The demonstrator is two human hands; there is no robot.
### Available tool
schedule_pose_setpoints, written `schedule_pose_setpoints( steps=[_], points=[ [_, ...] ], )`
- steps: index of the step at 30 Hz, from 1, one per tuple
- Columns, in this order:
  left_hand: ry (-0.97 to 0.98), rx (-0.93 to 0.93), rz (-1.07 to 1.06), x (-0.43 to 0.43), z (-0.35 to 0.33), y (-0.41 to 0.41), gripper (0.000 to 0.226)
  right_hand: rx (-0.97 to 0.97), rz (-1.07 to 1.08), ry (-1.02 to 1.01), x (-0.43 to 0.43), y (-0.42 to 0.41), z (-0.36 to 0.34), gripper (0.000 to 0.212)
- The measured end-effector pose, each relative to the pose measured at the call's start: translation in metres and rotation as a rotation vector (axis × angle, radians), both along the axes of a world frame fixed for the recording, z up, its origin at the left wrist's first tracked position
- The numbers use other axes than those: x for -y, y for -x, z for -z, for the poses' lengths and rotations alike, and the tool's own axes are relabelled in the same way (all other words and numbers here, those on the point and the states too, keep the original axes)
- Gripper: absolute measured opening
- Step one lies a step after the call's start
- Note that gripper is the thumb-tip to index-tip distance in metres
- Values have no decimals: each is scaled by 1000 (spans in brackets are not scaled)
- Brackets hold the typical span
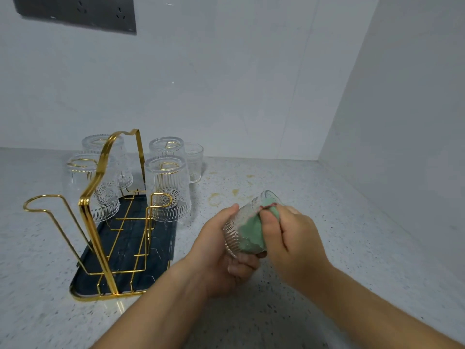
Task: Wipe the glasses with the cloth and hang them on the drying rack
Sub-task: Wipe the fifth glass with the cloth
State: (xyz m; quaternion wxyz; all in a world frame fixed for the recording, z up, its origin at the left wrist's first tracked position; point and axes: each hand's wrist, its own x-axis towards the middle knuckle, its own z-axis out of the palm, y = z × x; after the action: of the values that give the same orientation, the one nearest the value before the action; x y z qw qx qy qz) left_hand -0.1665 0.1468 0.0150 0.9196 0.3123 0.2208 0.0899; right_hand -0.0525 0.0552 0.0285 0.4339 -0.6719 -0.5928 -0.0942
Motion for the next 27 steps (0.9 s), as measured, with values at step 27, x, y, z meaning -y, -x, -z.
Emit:
schedule_pose_setpoints(
  steps=[27],
  points=[
    [-521,-14,-222,17,3,-12,58,-526,94,64,-2,-15,-20,59]
  ],
)
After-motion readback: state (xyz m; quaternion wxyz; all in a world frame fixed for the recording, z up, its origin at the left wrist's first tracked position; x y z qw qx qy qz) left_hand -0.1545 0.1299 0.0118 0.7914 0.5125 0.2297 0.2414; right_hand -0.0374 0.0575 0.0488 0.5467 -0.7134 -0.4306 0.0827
